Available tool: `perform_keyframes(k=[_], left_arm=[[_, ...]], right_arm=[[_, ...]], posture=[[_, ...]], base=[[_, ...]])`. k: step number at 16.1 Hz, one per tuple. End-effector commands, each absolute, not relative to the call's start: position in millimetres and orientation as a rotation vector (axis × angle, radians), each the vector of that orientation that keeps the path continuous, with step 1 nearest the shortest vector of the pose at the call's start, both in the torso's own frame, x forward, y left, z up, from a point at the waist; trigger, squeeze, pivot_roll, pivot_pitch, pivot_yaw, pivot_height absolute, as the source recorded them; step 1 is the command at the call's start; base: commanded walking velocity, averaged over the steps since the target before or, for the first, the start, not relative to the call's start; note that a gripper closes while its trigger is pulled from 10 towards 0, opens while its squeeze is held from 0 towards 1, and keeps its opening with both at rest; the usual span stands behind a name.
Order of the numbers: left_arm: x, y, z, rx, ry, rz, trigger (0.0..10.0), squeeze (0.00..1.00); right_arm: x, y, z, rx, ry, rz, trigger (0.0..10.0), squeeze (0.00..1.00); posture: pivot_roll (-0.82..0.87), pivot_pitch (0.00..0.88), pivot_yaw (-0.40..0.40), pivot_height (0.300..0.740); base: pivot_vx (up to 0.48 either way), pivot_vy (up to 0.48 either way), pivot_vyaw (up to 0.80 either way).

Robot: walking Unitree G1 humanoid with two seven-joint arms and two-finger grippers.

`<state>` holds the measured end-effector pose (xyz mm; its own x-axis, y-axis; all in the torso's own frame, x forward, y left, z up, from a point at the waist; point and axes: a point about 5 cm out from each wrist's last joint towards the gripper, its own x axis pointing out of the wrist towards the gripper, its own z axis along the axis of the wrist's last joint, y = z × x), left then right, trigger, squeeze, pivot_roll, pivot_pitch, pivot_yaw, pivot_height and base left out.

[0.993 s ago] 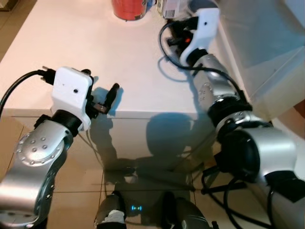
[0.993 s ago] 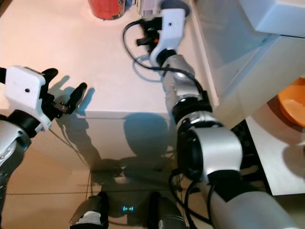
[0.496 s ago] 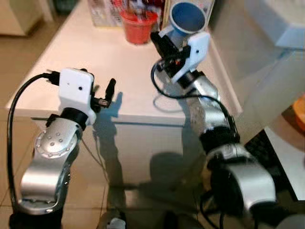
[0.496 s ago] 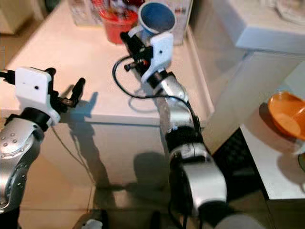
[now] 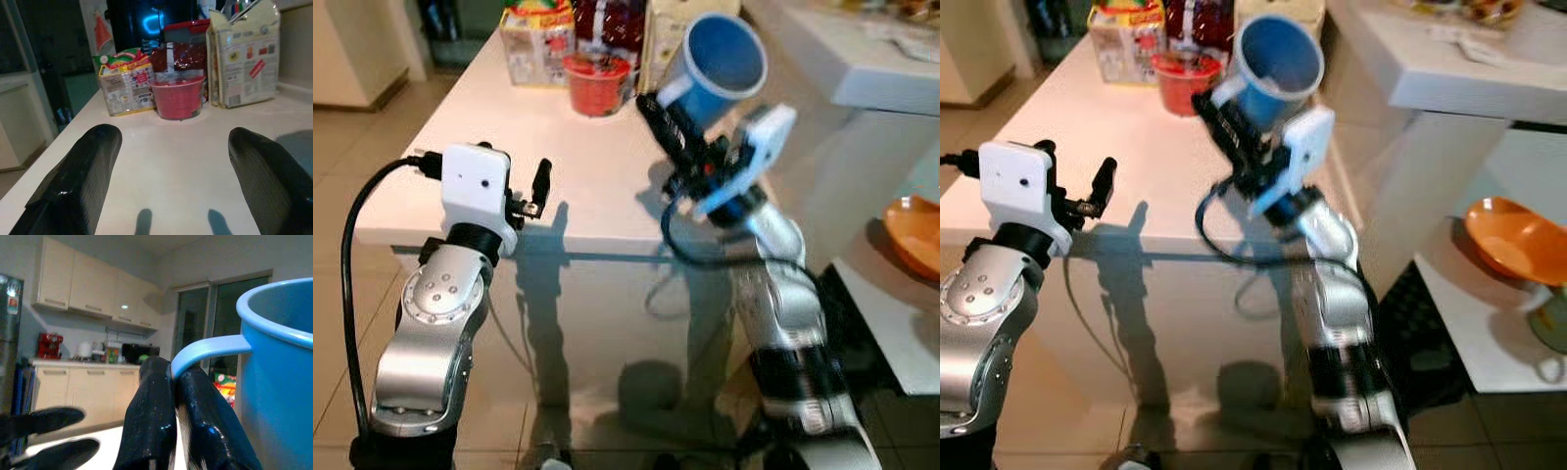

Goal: Setting the table

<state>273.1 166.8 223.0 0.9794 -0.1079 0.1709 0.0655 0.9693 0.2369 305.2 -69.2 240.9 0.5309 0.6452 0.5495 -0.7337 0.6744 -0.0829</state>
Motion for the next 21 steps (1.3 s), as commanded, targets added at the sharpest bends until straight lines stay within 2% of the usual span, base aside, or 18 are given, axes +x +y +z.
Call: perform_keyframes(k=[1, 2, 3, 6, 7, 9, 16, 21], left_arm=[[271, 167, 219, 0.229, -0.176, -0.07, 10.0, 0.0], [267, 168, 213, 0.218, -0.163, -0.063, 10.0, 0.0], [265, 169, 211, 0.212, -0.158, -0.061, 10.0, 0.0], [258, 170, 200, 0.213, -0.147, -0.07, 10.0, 0.0], [253, 166, 195, 0.223, -0.131, -0.099, 10.0, 0.0], [252, 163, 188, 0.232, -0.112, -0.119, 10.0, 0.0], [266, 150, 179, 0.219, -0.106, -0.107, 10.0, 0.0], [276, 140, 185, 0.201, -0.137, -0.11, 10.0, 0.0]], right_arm=[[297, -68, 244, 0.12, -0.587, 0.85, 0.0, 0.0], [282, -68, 236, 0.07, -0.543, 0.868, 3.3, 0.0], [276, -68, 231, 0.051, -0.525, 0.871, 9.5, 0.0], [254, -74, 213, -0.053, -0.452, 0.834, 10.0, 0.0], [247, -83, 200, -0.102, -0.378, 0.757, 10.0, 0.0], [241, -95, 187, -0.081, -0.26, 0.631, 10.0, 0.0], [249, -131, 165, -0.137, -0.134, 0.378, 10.0, 0.0], [260, -141, 167, -0.206, -0.135, 0.243, 10.0, 0.0]], posture=[[0.07, 0.0, -0.057, 0.74], [0.06, 0.0, -0.057, 0.74], [0.05, 0.0, -0.057, 0.74], [0.05, 0.0, -0.051, 0.74], [0.04, 0.0, -0.047, 0.74], [0.03, 0.0, -0.048, 0.74], [0.03, 0.0, -0.055, 0.74], [0.01, 0.0, -0.049, 0.74]], base=[[0.0, 0.0, 0.0], [0.0, 0.0, 0.0], [0.0, 0.0, 0.0], [0.0, 0.0, 0.0], [0.0, 0.0, 0.0], [0.0, -0.317, 0.0], [0.0, -0.375, 0.0], [0.0, -0.375, 0.0]])
